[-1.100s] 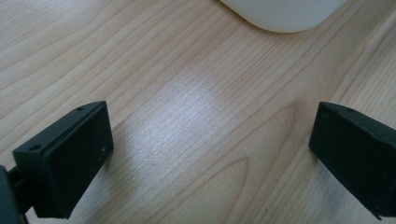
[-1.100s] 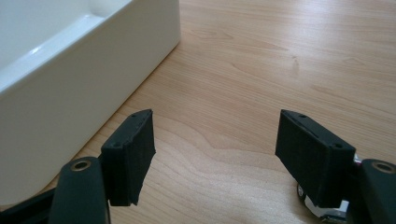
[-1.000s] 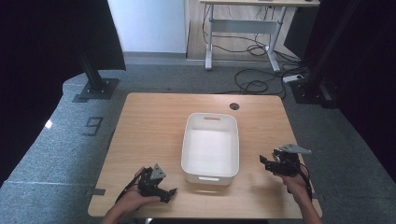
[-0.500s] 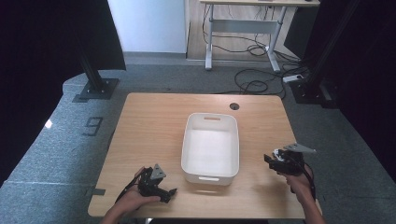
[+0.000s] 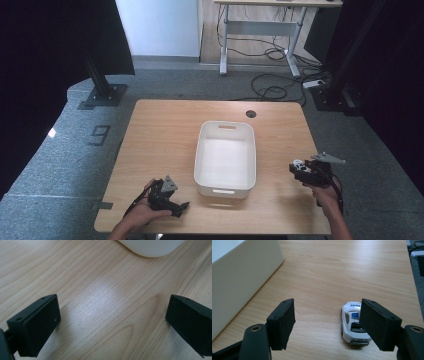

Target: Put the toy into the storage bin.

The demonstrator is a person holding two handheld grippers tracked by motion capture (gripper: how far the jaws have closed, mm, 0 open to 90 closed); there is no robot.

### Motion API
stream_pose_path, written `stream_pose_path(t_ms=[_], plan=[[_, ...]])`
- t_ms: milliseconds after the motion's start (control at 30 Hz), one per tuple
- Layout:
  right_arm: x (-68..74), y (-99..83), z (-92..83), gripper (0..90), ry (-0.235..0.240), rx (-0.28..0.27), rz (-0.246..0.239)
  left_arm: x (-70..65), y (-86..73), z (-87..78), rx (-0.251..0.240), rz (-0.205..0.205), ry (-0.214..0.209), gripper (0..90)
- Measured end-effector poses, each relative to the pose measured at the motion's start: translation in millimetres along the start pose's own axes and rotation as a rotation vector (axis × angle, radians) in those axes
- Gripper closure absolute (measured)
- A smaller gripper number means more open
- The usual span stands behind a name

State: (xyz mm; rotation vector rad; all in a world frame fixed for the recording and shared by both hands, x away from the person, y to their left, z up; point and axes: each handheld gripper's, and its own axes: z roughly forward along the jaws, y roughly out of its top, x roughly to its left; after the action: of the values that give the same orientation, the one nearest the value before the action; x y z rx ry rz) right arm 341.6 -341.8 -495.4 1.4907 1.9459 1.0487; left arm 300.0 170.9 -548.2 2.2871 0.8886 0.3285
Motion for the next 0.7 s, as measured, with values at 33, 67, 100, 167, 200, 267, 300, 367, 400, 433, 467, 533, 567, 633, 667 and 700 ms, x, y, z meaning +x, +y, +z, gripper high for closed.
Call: stream_pose_path(t_ms=[33,67,100,167,200,267,300,367,400,433,467,533,567,633,667,700], plan=[[-1.1,-0.4,0.2,28.3,-0.002,0.002,0.000,0.0,0.0,0.0,0.000,0.000,0.000,0.0],[-1.6,-0.6,0.4,28.2,-0.004,0.003,0.001,0.0,0.1,0.0,0.000,0.000,0.000,0.0],[-2.5,-0.8,0.5,28.2,-0.004,0.005,0.002,0.0,0.1,0.0,0.001,0.000,0.000,0.0],[-3.6,-1.1,0.7,28.3,-0.003,0.008,0.003,0.1,0.3,0.1,0.002,0.000,-0.001,0.0],[-4.3,-1.3,1.2,28.2,-0.006,0.009,0.002,0.1,0.3,0.1,0.002,0.000,-0.001,0.0],[-5.4,-1.4,2.3,28.2,-0.011,0.016,-0.005,0.4,0.3,0.1,0.001,0.002,-0.003,0.0],[-5.8,-1.5,3.1,28.2,-0.014,0.019,-0.010,0.4,0.4,0.3,0.001,0.002,-0.004,0.0],[-6.8,-1.5,4.1,28.2,-0.018,0.025,-0.015,0.3,0.4,0.3,0.001,0.002,-0.004,0.0],[-7.7,-1.7,4.5,28.2,-0.021,0.025,-0.014,0.3,0.5,0.3,0.001,0.002,-0.004,0.0],[-8.6,-2.0,4.7,28.2,-0.021,0.025,-0.011,0.2,0.5,0.3,0.001,0.001,-0.003,0.0],[-8.6,-2.0,4.7,28.2,-0.021,0.025,-0.011,0.2,0.5,0.3,0.001,0.001,-0.003,0.0],[-10.6,-2.5,5.3,28.2,-0.025,0.027,-0.009,0.2,0.6,0.4,0.001,0.001,-0.003,0.0],[-12.0,-2.7,6.1,28.2,-0.030,0.031,-0.008,0.2,0.6,0.5,0.001,0.001,-0.004,0.0],[-13.6,-2.9,7.0,28.2,-0.040,0.036,-0.009,0.1,0.7,0.5,0.001,0.001,-0.003,0.0],[-14.7,-3.1,7.5,28.2,-0.046,0.036,-0.009,0.1,0.6,0.5,0.001,0.002,-0.003,0.0],[-15.7,-3.3,7.7,28.2,-0.049,0.035,-0.007,0.1,0.6,0.5,0.001,0.001,-0.003,0.0]])
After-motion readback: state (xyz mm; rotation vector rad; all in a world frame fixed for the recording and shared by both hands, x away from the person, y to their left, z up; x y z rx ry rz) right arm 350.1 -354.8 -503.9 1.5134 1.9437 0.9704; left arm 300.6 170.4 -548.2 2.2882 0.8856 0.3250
